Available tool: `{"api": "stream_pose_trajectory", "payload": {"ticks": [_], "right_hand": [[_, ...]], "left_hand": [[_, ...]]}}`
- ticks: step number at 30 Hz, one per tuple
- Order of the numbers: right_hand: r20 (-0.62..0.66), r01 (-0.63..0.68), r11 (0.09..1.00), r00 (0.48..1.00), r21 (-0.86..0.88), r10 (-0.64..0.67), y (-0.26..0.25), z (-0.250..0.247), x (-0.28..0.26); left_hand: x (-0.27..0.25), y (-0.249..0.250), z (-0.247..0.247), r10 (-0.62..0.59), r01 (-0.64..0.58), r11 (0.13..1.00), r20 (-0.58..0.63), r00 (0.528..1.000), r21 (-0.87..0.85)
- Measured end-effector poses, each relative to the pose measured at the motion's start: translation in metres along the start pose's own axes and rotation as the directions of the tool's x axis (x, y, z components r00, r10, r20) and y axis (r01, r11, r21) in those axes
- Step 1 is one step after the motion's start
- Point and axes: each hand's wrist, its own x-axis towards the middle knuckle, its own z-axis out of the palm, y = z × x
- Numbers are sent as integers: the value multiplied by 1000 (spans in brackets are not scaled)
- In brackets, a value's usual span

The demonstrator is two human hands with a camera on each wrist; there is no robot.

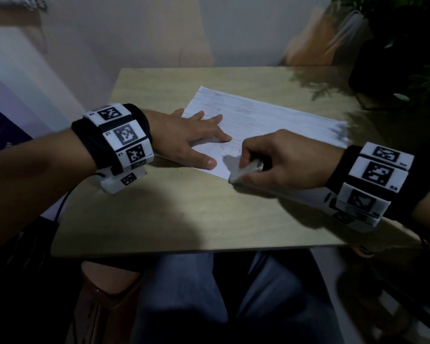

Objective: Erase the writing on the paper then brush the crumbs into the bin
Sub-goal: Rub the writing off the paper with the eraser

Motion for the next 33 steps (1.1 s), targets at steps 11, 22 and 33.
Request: {"api": "stream_pose_trajectory", "payload": {"ticks": [11,22,33], "right_hand": [[-115,-31,998,993,-57,25,5,-4,9],[-126,-54,989,991,-136,37,9,-2,10],[-39,10,998,999,-61,-12,6,-2,4]], "left_hand": [[0,-4,-2,-16,16,1000,30,999,2],[-1,5,-2,-43,42,998,24,999,39],[0,4,-2,-42,41,998,29,999,44]]}}
